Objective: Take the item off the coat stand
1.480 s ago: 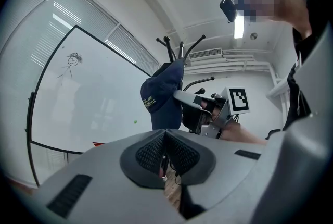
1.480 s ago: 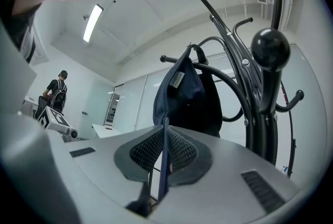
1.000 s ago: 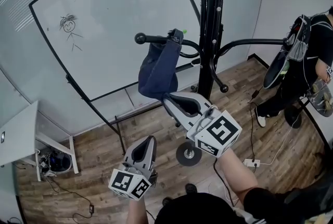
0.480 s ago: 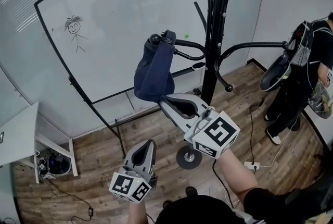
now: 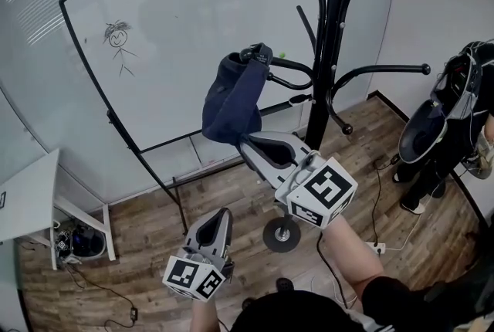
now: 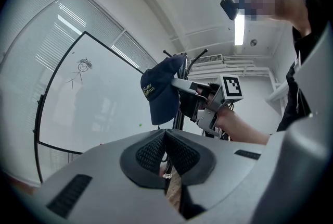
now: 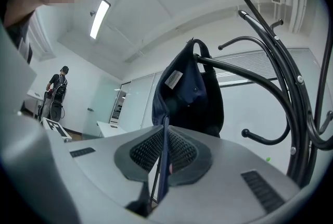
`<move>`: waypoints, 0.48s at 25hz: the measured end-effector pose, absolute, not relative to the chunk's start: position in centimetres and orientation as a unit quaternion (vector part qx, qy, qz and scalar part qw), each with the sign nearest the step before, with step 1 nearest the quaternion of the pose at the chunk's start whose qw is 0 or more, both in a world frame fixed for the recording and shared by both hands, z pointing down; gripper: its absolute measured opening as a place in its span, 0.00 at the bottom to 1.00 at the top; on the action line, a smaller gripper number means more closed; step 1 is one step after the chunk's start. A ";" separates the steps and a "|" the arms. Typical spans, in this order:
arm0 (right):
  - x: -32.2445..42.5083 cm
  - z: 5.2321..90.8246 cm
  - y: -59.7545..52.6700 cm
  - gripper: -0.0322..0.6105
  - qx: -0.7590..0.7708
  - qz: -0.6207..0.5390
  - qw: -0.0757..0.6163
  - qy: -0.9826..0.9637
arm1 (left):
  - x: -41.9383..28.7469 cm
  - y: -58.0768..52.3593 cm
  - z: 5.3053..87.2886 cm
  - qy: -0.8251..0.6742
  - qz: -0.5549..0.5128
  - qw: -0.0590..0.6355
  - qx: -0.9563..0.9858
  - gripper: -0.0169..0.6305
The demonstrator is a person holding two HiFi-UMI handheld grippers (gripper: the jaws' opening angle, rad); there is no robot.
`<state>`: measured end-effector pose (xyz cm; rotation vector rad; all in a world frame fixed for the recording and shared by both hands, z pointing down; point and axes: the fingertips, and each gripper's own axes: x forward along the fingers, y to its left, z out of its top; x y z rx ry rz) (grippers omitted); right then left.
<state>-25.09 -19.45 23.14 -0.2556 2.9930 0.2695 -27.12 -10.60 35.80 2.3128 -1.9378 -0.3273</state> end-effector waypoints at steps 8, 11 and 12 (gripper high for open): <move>-27.6 23.0 -20.2 0.12 -0.064 0.087 0.055 0.993 | -28.5 -12.1 35.6 -0.643 -0.108 0.055 0.756 0.05; -29.3 23.2 -21.2 0.12 -0.063 0.078 0.050 0.994 | -29.9 -12.7 35.7 -0.645 -0.110 0.060 0.754 0.05; -29.0 23.3 -20.9 0.12 -0.064 0.077 0.051 0.994 | -29.7 -12.4 35.7 -0.645 -0.110 0.059 0.753 0.05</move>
